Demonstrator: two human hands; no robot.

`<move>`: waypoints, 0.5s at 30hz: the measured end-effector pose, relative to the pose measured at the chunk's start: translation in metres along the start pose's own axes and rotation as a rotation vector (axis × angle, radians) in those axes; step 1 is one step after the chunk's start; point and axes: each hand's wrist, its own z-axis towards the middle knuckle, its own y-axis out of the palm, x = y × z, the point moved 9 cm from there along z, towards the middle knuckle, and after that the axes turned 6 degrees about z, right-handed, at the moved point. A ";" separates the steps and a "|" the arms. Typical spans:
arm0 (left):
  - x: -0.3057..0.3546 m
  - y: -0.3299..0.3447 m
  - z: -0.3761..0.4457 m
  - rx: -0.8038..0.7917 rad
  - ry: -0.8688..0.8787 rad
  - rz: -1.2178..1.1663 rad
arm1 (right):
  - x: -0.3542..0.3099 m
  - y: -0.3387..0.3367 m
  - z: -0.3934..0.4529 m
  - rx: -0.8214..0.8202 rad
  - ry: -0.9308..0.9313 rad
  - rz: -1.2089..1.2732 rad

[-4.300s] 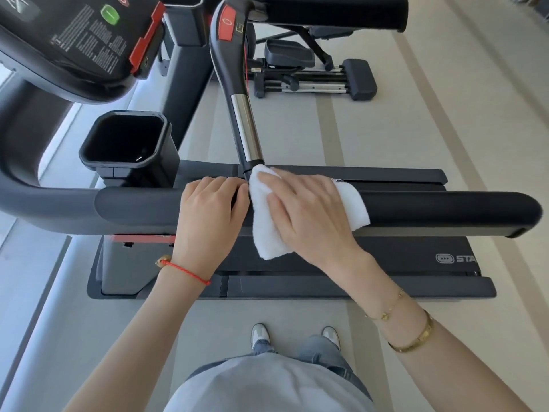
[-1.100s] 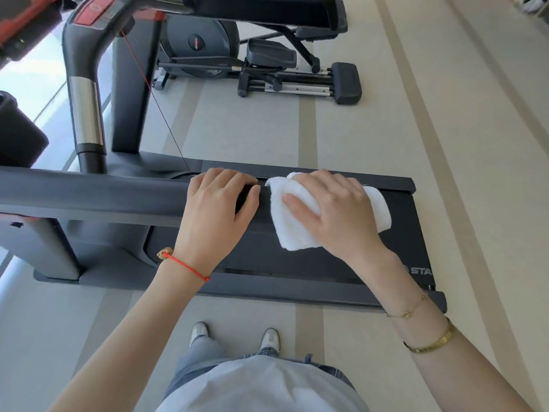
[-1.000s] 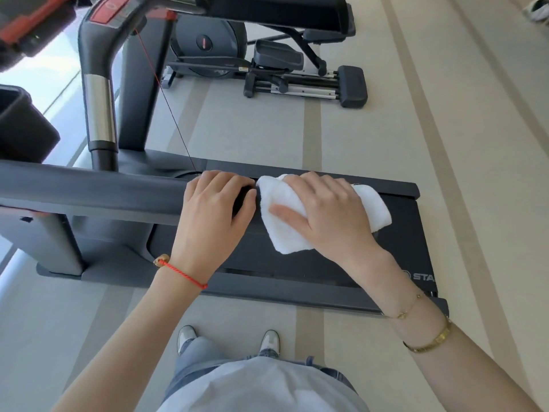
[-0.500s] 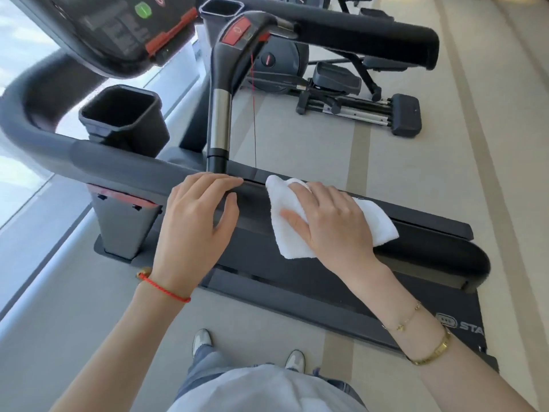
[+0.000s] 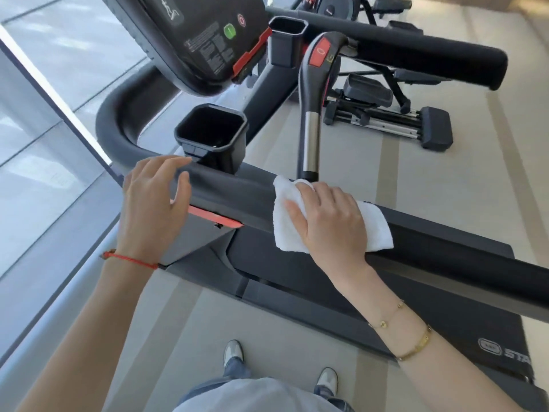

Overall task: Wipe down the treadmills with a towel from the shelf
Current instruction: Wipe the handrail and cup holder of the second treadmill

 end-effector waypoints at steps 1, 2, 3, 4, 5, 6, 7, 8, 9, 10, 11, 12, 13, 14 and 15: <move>-0.005 0.001 0.004 0.004 0.007 -0.010 | -0.013 0.004 0.005 0.001 -0.005 -0.012; -0.009 0.002 0.008 0.005 0.016 -0.021 | -0.026 0.008 0.010 -0.002 -0.010 -0.017; -0.013 0.004 0.011 0.000 0.026 -0.032 | -0.037 0.012 0.015 -0.005 -0.013 -0.017; -0.017 0.006 0.015 -0.011 0.036 -0.044 | -0.045 0.015 0.018 -0.010 -0.013 -0.015; -0.021 0.010 0.017 -0.027 0.045 -0.054 | -0.049 0.017 0.020 -0.016 -0.014 -0.014; -0.024 0.013 0.020 -0.046 0.054 -0.060 | -0.050 0.018 0.019 -0.018 -0.022 -0.016; -0.027 0.017 0.022 -0.068 0.064 -0.064 | -0.049 0.017 0.017 -0.014 -0.038 -0.022; -0.029 0.020 0.024 -0.092 0.074 -0.062 | -0.047 0.016 0.014 -0.008 -0.052 -0.029; -0.030 0.023 0.025 -0.114 0.084 -0.057 | -0.042 0.013 0.011 0.000 -0.058 -0.031; -0.032 0.025 0.026 -0.135 0.096 -0.055 | -0.037 0.011 0.008 0.005 -0.049 -0.029; -0.034 0.027 0.029 -0.155 0.109 -0.057 | -0.035 0.011 0.007 0.010 -0.028 -0.027; -0.036 0.028 0.031 -0.173 0.121 -0.057 | -0.032 0.010 0.007 0.015 -0.001 -0.024; -0.038 0.029 0.033 -0.189 0.132 -0.054 | -0.032 0.011 0.008 0.018 0.030 -0.022; -0.040 0.029 0.035 -0.204 0.145 -0.052 | -0.034 0.012 0.011 0.016 0.061 -0.017; -0.042 0.030 0.037 -0.216 0.156 -0.053 | -0.039 0.015 0.016 0.009 0.081 -0.008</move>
